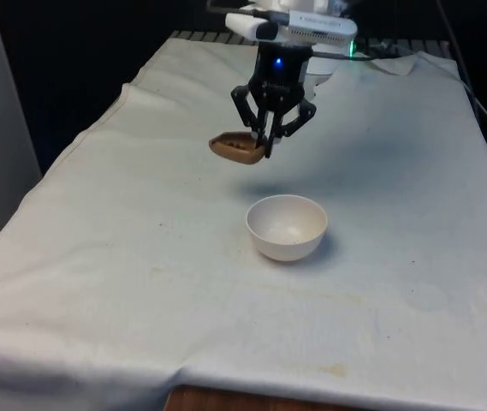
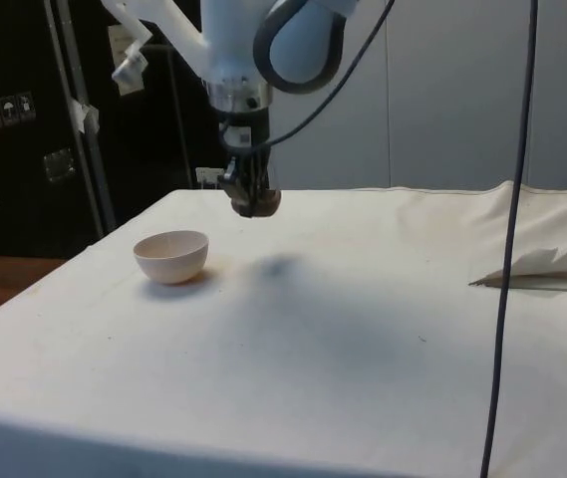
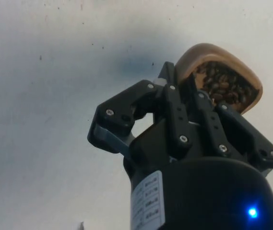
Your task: Pour the coffee beans from the cup into the bowl.
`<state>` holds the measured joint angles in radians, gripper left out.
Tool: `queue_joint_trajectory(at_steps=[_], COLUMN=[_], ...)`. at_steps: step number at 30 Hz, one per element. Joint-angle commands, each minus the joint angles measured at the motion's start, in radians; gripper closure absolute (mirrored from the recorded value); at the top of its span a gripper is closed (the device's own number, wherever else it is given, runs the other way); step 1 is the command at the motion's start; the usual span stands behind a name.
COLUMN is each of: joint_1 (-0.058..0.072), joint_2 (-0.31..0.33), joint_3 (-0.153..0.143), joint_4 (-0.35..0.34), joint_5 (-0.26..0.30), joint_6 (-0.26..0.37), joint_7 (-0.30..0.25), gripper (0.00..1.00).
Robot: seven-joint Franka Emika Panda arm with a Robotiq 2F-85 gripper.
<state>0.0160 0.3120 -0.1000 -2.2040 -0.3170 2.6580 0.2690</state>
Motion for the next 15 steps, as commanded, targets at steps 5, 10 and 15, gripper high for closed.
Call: queue_joint_trajectory(at_steps=[5,10,15], joint_1=[0.002,0.001,-0.001], joint_2=[-0.016,-0.016,-0.015], joint_3=[0.017,0.024,0.046], joint_4=[0.032,0.056,0.099], joint_5=[0.007,0.0,0.022], joint_6=[-0.041,-0.052,-0.089], joint_7=[0.0,0.002,-0.009], gripper=[0.99,0.99,0.99])
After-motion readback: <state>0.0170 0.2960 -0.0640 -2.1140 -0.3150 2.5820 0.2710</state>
